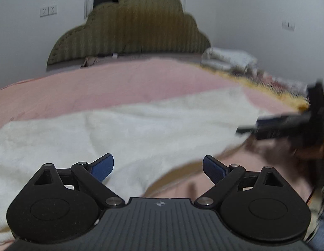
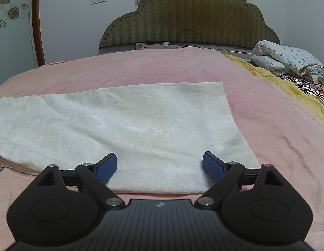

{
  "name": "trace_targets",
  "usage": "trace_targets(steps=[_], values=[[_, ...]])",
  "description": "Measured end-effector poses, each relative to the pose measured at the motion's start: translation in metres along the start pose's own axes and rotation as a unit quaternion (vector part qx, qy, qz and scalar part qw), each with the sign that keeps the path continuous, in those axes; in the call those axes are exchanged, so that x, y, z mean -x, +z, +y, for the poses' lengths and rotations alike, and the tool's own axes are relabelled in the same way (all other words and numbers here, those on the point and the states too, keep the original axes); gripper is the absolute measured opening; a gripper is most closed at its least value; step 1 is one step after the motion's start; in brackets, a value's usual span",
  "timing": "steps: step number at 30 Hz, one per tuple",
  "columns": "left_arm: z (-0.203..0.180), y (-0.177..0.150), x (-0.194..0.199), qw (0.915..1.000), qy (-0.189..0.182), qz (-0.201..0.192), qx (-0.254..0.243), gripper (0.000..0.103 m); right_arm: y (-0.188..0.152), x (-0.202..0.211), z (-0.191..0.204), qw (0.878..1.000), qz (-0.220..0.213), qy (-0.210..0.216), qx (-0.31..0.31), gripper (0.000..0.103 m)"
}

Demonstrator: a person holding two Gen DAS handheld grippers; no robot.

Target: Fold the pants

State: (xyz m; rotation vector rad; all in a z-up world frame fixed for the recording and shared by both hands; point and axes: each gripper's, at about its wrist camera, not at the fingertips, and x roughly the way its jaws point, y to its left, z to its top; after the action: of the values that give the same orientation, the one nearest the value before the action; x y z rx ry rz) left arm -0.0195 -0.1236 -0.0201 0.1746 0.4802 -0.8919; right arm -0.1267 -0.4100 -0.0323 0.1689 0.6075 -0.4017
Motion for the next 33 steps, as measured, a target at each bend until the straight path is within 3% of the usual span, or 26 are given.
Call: trace_targets(steps=[2, 4, 6, 8, 9, 13, 16, 18, 20, 22, 24, 27, 29, 33], values=[[0.003, 0.011, 0.002, 0.999, 0.02, -0.031, 0.026, 0.097, 0.0, 0.0, 0.0, 1.0, 0.0, 0.0, 0.0, 0.09], [0.008, 0.021, -0.01, 0.9954, 0.079, -0.031, 0.044, 0.1, 0.0, 0.0, 0.0, 1.0, 0.0, 0.001, -0.001, 0.09], [0.016, 0.023, -0.033, 0.989, 0.142, 0.009, 0.041, 0.097, 0.001, 0.0, -0.001, 1.0, 0.002, 0.004, -0.003, 0.091], [0.022, 0.012, -0.055, 0.9838, 0.164, 0.065, 0.03, 0.095, 0.002, 0.001, -0.004, 1.0, -0.002, 0.011, -0.01, 0.091], [0.023, 0.003, -0.062, 0.9824, 0.164, 0.084, 0.027, 0.097, 0.003, 0.003, -0.006, 1.0, -0.005, 0.015, -0.017, 0.091], [0.021, -0.001, -0.062, 0.9831, 0.165, 0.077, 0.019, 0.102, 0.022, 0.003, -0.017, 0.997, -0.023, 0.04, -0.068, 0.091], [0.026, -0.002, -0.06, 0.9828, 0.165, 0.079, 0.028, 0.103, 0.046, -0.018, -0.018, 0.996, 0.001, 0.051, -0.071, 0.096], [0.029, -0.002, -0.059, 0.9833, 0.159, 0.08, 0.037, 0.103, 0.06, -0.041, -0.019, 0.998, 0.014, 0.028, -0.055, 0.096], [0.029, -0.003, -0.059, 0.9835, 0.158, 0.08, 0.04, 0.103, 0.071, -0.07, -0.027, 0.997, 0.056, -0.014, -0.051, 0.096], [0.03, -0.004, -0.058, 0.9835, 0.157, 0.079, 0.04, 0.103, 0.076, -0.089, -0.037, 0.994, 0.075, -0.067, -0.043, 0.102], [0.03, -0.004, -0.057, 0.9836, 0.156, 0.079, 0.042, 0.103, 0.078, -0.092, -0.05, 0.99, 0.084, -0.088, -0.073, 0.103], [0.029, -0.004, -0.057, 0.9836, 0.157, 0.079, 0.042, 0.103, 0.075, -0.067, -0.049, 0.987, 0.06, -0.105, -0.106, 0.103], [0.029, -0.004, -0.057, 0.9836, 0.156, 0.079, 0.043, 0.103, 0.072, -0.053, -0.032, 0.994, 0.045, -0.072, -0.07, 0.103], [0.03, -0.004, -0.058, 0.9836, 0.156, 0.079, 0.044, 0.103, 0.073, -0.059, -0.002, 0.997, 0.064, -0.018, -0.036, 0.103]])
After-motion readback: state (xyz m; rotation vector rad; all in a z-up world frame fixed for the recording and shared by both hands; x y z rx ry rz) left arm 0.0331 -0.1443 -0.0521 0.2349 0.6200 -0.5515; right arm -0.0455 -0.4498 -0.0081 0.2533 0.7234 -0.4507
